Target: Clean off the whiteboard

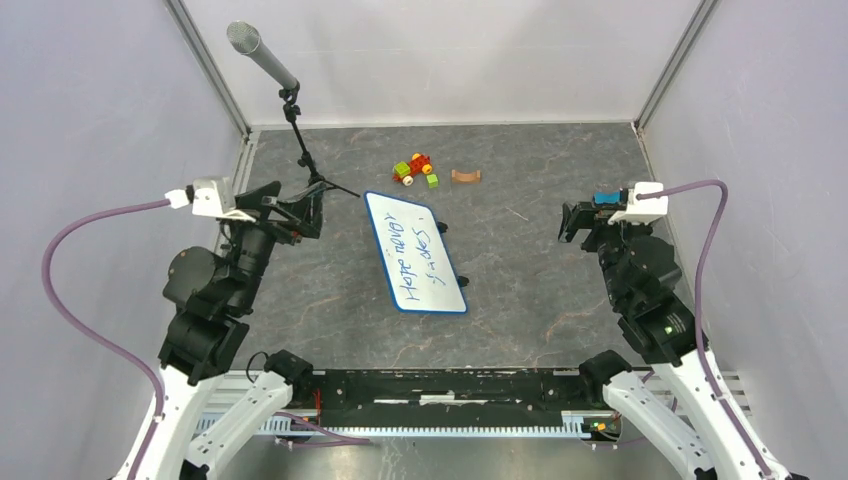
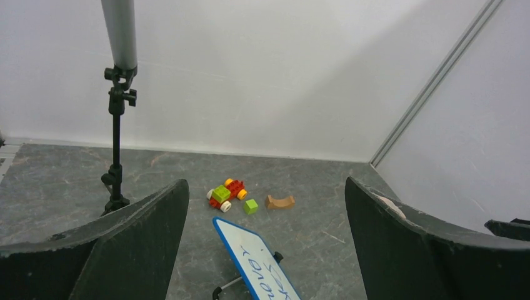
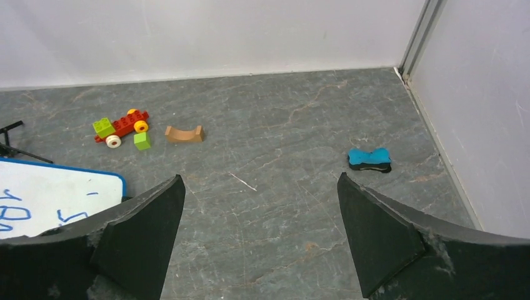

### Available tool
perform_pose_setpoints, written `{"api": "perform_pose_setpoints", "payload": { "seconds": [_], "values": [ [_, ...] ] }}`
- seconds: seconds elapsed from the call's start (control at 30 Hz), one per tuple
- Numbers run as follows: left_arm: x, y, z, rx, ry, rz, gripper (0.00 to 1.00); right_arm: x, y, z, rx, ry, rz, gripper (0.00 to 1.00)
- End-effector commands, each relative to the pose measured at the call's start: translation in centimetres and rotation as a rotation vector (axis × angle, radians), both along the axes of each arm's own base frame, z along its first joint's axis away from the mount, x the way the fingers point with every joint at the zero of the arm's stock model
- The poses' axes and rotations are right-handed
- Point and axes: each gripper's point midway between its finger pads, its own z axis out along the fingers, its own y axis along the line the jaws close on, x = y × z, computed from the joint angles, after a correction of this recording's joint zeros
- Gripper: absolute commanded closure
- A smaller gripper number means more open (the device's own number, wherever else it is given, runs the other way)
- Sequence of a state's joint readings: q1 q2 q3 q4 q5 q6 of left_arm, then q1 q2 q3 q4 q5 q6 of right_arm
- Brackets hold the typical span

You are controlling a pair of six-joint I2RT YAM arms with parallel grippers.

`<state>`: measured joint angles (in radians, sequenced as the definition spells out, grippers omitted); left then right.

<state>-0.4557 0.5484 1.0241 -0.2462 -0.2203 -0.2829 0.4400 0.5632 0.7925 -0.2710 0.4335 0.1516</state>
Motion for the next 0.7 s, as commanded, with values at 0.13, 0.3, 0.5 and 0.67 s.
{"api": "perform_pose_setpoints", "payload": {
  "seconds": [0.13, 0.3, 0.5, 0.67],
  "values": [
    [1.5, -1.9, -1.3, 0.127, 0.058, -0.063, 0.00, 3.4, 0.7, -3.7, -0.060, 0.185, -0.060, 0.02],
    [3.0, -2.1, -3.5, 0.210, 0.134, -0.046, 0.00, 5.8, 2.2, -6.9, -0.074, 0.278, -0.054, 0.02],
    [4.5, -1.6, -5.8, 0.309, 0.211, 0.001, 0.00, 8.8, 1.2, -10.0, -0.019, 0.360, -0.219, 0.02],
    [4.7, -1.2, -7.5, 0.348, 0.225, 0.022, 0.00, 10.7, -4.2, -13.2, 0.209, 0.449, -0.486, 0.02]
  ]
}}
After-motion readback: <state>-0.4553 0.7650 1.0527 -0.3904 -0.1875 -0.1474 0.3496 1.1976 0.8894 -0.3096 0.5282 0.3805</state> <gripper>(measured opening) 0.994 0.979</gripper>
